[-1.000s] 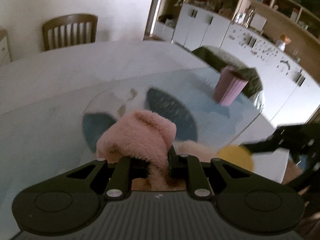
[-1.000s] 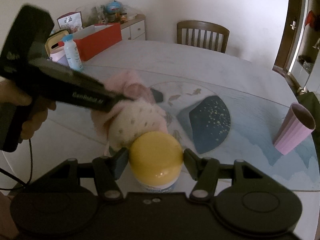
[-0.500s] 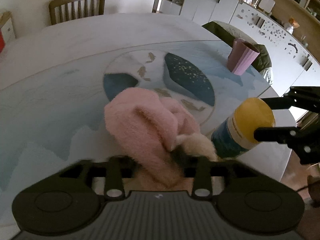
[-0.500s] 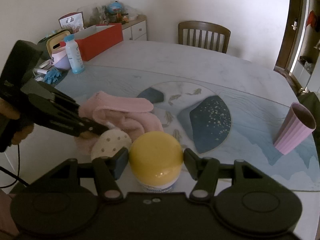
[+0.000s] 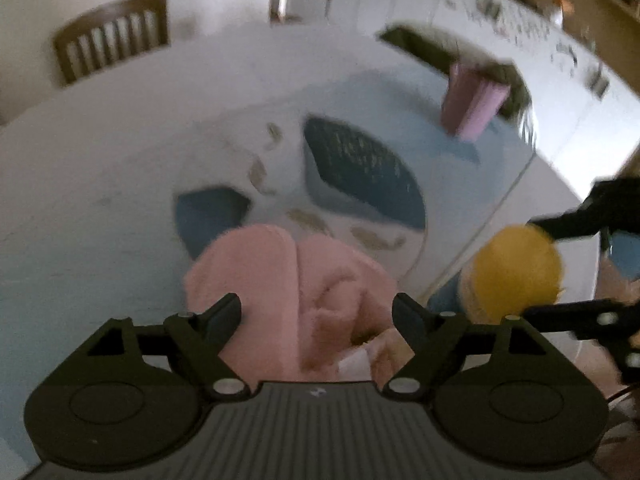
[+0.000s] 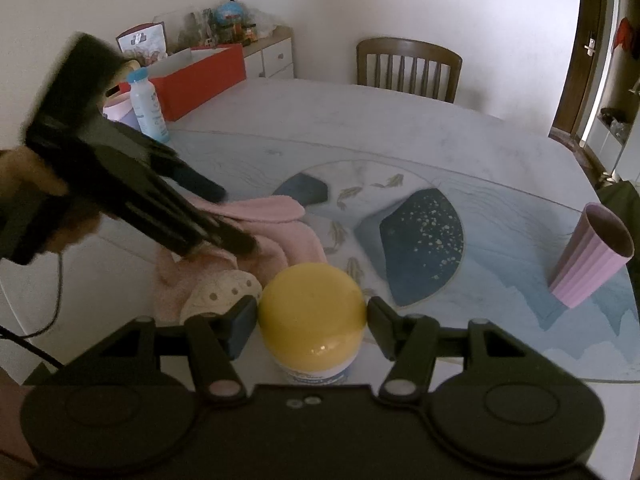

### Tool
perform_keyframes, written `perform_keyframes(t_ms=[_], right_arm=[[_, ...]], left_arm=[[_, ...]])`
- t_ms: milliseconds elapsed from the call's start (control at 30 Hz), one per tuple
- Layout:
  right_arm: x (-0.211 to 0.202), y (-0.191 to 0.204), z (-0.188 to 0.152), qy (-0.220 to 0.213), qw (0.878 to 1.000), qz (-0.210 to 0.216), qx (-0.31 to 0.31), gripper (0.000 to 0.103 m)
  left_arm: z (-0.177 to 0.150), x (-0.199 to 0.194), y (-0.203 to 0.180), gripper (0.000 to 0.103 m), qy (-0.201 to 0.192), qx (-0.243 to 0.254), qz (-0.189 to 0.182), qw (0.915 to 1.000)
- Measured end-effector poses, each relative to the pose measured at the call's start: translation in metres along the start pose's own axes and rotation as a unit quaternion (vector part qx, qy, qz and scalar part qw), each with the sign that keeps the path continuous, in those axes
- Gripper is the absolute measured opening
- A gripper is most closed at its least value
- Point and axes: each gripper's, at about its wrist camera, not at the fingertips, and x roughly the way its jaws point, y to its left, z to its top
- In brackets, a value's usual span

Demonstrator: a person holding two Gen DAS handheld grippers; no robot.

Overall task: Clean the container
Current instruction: 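Rub the towel over the bottle's yellow cap with the left tool while the right tool holds the bottle, then wipe the bottle cap and sides with the towel in the left tool while the right tool holds it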

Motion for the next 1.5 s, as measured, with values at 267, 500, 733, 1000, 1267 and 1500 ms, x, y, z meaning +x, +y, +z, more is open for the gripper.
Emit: perform_keyframes(t_ms=[267, 500, 733, 1000, 1267, 1500], right_arm=[[0.000, 0.001, 0.002, 0.004, 1.000, 0.000, -0.002, 0.060], [0.000, 0.001, 0.001, 0.002, 1.000, 0.000, 0.000, 0.060], [0.001, 0.001, 0.001, 0.000, 1.000, 0.000, -0.005, 0.060], [0.001, 0.009, 0.001, -0.003, 1.000, -0.006, -0.027, 0.060], [-0.002, 0.009, -0.004, -0.007, 1.000, -0.008, -0.030, 0.060], [-0.006, 0.000, -0.008, -0.008, 1.000, -0.004, -0.006, 0.060]], left_arm=[[0.000, 0.031, 0.002, 0.048, 0.028, -0.006, 0.012, 0.9995], [-0.005, 0.007, 0.002, 0.021, -0.008, -0.025, -0.001, 0.9997], [-0.006, -0.072, -0.004, 0.021, -0.084, -0.036, -0.089, 0.9918], [0.011, -0.087, -0.043, 0.021, -0.092, 0.018, -0.150, 0.9843], [0.010, -0.045, -0.036, 0.021, -0.063, -0.028, -0.154, 0.9856], [0.005, -0.020, -0.022, 0.021, -0.037, -0.049, -0.129, 0.9898]])
